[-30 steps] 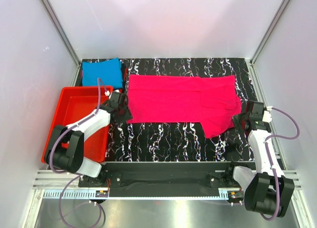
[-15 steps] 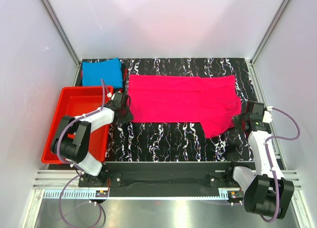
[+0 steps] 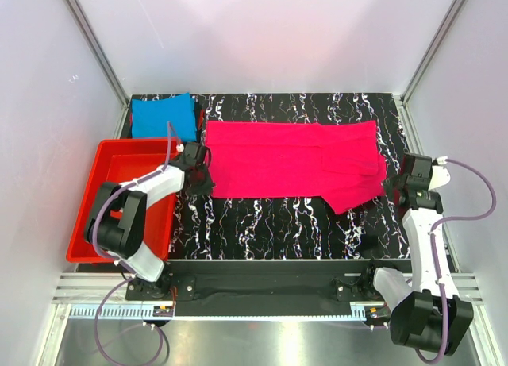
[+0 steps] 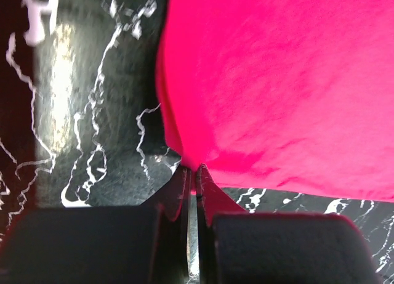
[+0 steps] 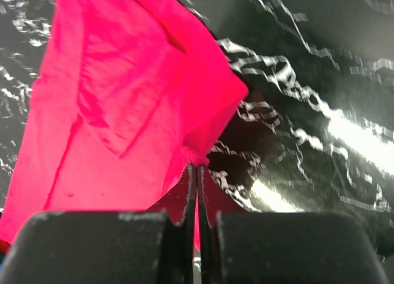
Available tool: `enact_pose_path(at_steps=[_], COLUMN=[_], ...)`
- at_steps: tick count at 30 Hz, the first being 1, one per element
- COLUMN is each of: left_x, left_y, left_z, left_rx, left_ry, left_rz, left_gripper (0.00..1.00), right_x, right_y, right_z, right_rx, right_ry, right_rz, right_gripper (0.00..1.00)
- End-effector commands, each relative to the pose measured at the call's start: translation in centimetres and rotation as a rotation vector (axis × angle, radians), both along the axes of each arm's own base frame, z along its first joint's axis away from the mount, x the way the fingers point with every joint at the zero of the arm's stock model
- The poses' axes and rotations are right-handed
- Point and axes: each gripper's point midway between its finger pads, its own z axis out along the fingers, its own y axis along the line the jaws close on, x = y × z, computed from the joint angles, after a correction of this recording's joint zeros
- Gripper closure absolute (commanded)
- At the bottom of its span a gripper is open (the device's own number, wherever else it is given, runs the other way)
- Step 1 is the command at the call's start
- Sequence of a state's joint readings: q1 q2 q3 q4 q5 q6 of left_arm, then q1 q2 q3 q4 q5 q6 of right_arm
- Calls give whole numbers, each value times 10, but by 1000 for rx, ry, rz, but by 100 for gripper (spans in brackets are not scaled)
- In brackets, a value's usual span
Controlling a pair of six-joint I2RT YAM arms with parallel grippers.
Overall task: Fold and stack the t-shirts
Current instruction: Fold the tshirt
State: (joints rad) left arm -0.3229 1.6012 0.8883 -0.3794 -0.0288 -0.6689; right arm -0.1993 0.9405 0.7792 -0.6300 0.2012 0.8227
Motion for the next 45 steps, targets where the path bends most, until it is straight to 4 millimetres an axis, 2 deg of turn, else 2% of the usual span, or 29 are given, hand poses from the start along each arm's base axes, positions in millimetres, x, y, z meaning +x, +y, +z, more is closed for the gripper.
enact_pose_path(at_steps=[1,6,7,9,10,15,16,17,20,24,26,27,30,31,32,33,37,40,45], left_x=[13,37,44,51,60,85,89,99,107,123,127,133,140,149,151,150,158,165,174], left_y=[-5,0,-1,5,4,12,11,9,3,-3,-3,-2,2,3,5,6,10,15,23], left_z=[16,28,36,36,44,53,54,57,54,63,60,67,64,70,63,61,52,45,39], left_rx=[-34,-91,-101,-106,-122,-134,-142,-148,-169,-183,-176,-165,-128,-119,-114,-112,-94,-72,-77], left_ry=[-12,-25,-28,-9,-26,-22,-21,-30,-4,-7,9,-2,17,-1,17,32,46,54,55], left_rz=[-52,-43,-48,-42,-44,-36,-38,-42,-64,-87,-91,-101,-103,-102,-101,-100,-88,-76,-53], left_gripper=[100,100,100,100,100,100,100,100,100,100,96,94,92,93,99,100,100,100,100], right_x=[18,55,61,75,82,110,116,122,138,161,175,179,197,200,208,212,227,234,240], right_y=[-15,-7,-2,2,5,-5,-8,-8,-7,-2,-5,-6,-6,-6,-6,-5,-11,-15,-14], right_z=[30,37,38,42,46,55,64,57,65,75,76,74,70,68,66,65,55,36,19], right_rx=[-128,-121,-109,-103,-107,-147,-166,-157,-152,-127,-128,-127,-105,-98,-91,-84,-86,-92,-63], right_ry=[-70,-86,-87,-92,-109,-85,-85,-63,-66,-90,-78,-69,-61,-55,-56,-57,-33,8,30], right_rz=[48,164,206,256,286,311,318,327,354,401,402,409,424,424,427,435,428,426,437], right_gripper=[100,100,100,100,100,100,100,100,100,100,100,100,100,100,100,100,100,100,100])
